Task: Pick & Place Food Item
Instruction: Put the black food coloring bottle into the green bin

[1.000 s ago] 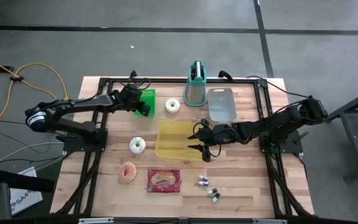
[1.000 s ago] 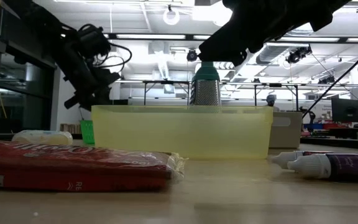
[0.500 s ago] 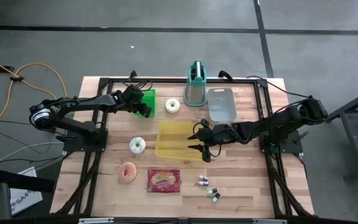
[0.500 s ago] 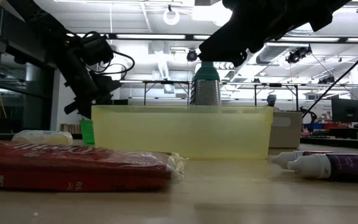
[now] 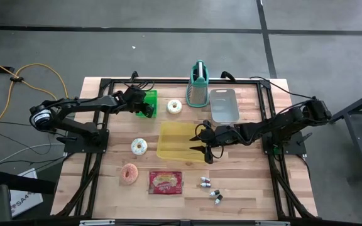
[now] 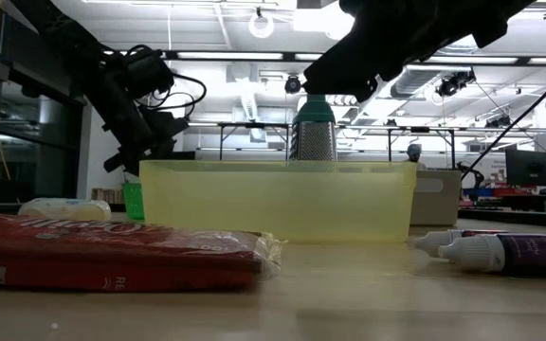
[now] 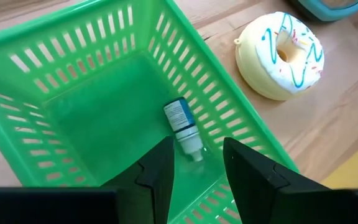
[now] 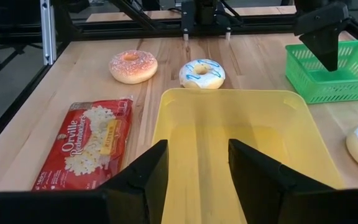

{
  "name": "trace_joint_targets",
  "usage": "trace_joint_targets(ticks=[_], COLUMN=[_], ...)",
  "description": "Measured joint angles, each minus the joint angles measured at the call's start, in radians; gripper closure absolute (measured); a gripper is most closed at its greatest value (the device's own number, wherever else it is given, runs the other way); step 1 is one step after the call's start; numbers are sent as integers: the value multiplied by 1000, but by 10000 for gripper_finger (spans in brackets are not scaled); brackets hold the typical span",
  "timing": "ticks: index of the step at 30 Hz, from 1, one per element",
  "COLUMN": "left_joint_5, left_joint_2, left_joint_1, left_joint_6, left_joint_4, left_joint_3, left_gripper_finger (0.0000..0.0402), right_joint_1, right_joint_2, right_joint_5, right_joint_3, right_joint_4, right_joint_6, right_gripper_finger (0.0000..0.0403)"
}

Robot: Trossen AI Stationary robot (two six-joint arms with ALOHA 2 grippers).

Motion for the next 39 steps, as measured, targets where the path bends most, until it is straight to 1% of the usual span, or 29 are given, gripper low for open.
trace_joint_targets(ticks=[4, 7, 11, 13, 19, 23, 25, 28, 32, 39], left_joint_5=[0, 1, 63, 92, 84, 30, -17, -96, -158, -178], left_joint_2=[-1, -31, -110, -156, -258, -277, -277, -277, -277, -277], left_joint_1=[0, 0, -26, -64, -254, -382, -436, -502, -561, -607], left_joint_6=[7, 41, 87, 117, 214, 239, 253, 257, 257, 250], left_joint_4=[0, -2, 8, 12, 80, 117, 123, 123, 124, 124], left_joint_3=[0, 7, 45, 55, 56, 56, 56, 56, 56, 56], left_gripper_finger=[268, 268, 268, 268, 268, 268, 268, 268, 268, 268], right_joint_1=[0, 0, 0, 0, 8, 33, 51, 89, 162, 297], right_joint_2=[0, 0, 0, 0, 0, 0, 0, 0, 0, 0], right_joint_5=[0, -1, -17, -44, -121, -153, -174, -179, -181, -178], right_joint_3=[0, 0, 0, 0, 0, 0, 0, 0, 0, 0], right_joint_4=[-3, -4, -6, -7, -14, -24, -38, -64, -107, -138], right_joint_6=[-1, -35, -102, -111, -124, -133, -137, -134, -130, -12], right_gripper_finger=[250, 250, 250, 250, 250, 250, 250, 250, 250, 250])
